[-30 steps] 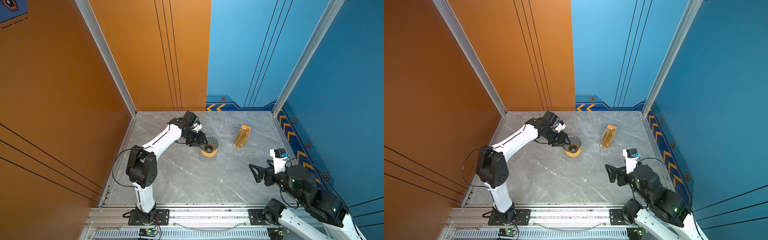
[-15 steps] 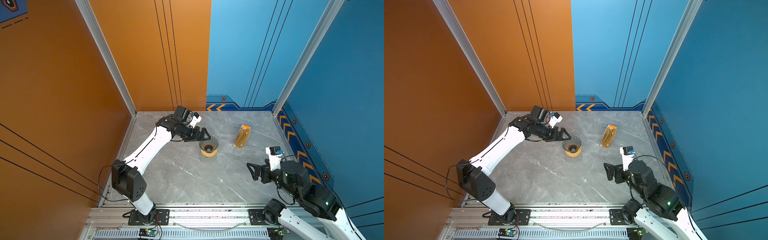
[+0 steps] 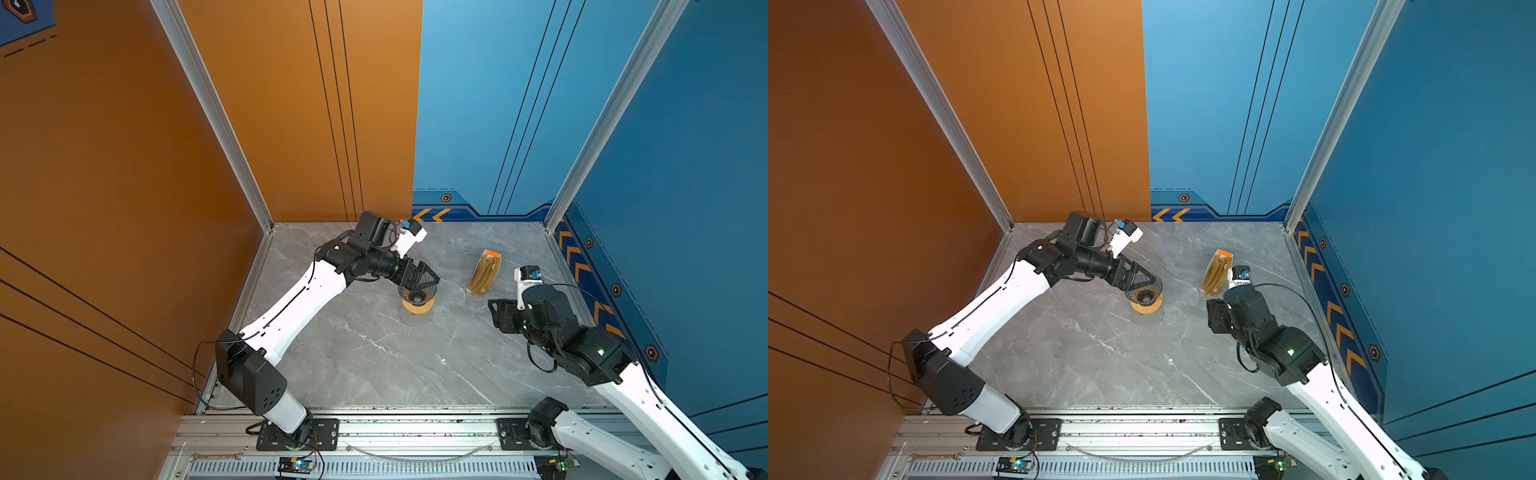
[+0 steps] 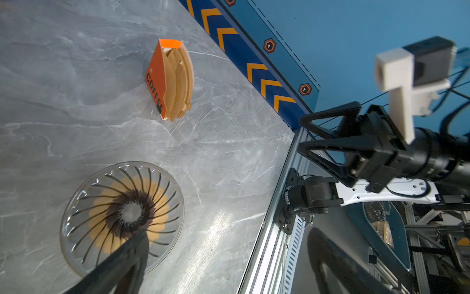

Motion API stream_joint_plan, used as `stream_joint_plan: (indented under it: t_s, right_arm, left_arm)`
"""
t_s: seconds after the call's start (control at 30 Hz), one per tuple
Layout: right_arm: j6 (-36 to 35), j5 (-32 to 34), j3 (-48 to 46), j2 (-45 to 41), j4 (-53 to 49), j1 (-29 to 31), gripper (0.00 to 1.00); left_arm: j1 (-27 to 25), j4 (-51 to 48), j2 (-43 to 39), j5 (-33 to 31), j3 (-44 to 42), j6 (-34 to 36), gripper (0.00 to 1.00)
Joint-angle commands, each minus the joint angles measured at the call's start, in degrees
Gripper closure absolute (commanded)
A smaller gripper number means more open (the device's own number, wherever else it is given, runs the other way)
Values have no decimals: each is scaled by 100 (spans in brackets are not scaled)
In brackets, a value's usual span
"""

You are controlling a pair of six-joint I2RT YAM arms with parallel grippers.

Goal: Place the coffee filter in the dripper

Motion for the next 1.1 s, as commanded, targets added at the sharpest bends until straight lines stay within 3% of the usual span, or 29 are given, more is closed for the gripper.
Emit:
stream_joint_plan:
  t_s: [0.0,0.17,0.4,0.5,0.63,1.07]
  right_arm:
    - [-26,-276,318,358,215,-385,51]
    - [-529,-910,337,950,541,-1148,70]
    - [-938,-1756,375,1814,1297,-1870,75]
    - [-1041,-1788,679,2216,1279,-2054,75]
    - [-985,-1923,960,2660,1392,-2350,76]
    - [-969,-1964,1925,4437,1548,-2691,83]
  left_arm:
    - [-104,691,-286,173,-172,24,2]
    - [-107,1652,-603,494,-960,-224,2]
    - [-159,1719,-915,703,-1184,-441,2]
    - [-204,1726,-1063,526,-1289,-468,2]
    - [-191,2081,-1087,804,-1402,-828,2]
    - [-300,1811,-1192,461,-1353,-628,2]
